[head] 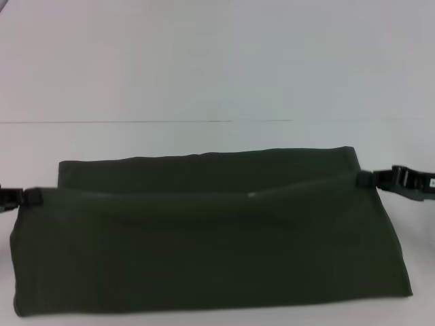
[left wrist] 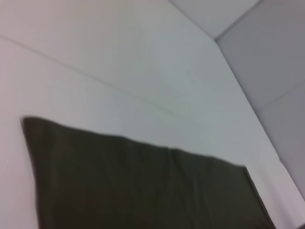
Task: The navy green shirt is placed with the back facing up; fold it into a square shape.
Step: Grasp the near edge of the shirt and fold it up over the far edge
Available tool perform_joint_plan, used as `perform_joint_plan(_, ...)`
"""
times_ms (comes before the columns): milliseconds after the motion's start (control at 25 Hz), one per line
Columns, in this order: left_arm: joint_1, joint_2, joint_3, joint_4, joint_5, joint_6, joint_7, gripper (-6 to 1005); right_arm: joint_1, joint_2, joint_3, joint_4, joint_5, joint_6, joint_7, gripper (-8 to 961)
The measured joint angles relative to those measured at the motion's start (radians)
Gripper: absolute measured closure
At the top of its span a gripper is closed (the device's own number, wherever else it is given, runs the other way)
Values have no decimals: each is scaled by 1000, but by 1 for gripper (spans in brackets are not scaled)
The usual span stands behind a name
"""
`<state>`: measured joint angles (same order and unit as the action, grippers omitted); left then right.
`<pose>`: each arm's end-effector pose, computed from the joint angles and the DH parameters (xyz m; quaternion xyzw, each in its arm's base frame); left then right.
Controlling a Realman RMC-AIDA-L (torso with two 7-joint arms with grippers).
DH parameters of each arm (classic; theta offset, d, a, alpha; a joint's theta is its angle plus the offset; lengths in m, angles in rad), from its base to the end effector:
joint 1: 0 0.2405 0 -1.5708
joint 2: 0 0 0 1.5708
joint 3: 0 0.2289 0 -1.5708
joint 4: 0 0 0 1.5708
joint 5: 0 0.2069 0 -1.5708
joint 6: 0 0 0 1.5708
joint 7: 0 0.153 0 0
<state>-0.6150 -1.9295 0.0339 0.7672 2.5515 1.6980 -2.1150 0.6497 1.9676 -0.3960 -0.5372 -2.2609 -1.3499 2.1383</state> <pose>-0.3062 0.3213 0.1162 -0.7537 -0.5864 -0.2337 0.1828 0.2797 0.3659 0.0477 -0.7540 0.5852 0.2414 0.1753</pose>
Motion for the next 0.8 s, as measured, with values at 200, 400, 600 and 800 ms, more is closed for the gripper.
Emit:
perform_joint_plan(200,8,-13,13,-25,-87,-90,7,954,16,32,-4,4,58,96,-17,922)
perform_joint_plan(400,9,-30,39,-44,-146,-183,20,954,33,61,-5,1,97,156,-33,922)
perform_joint_plan(600,1,-45,91,-47,-206,-250,28,954,45,76,-6,6,141,204,-53,921)
perform_joint_plan(800,-2,-56,144,-49,-263,-337,30,953,58,85,-8,7,156,260,-54,921)
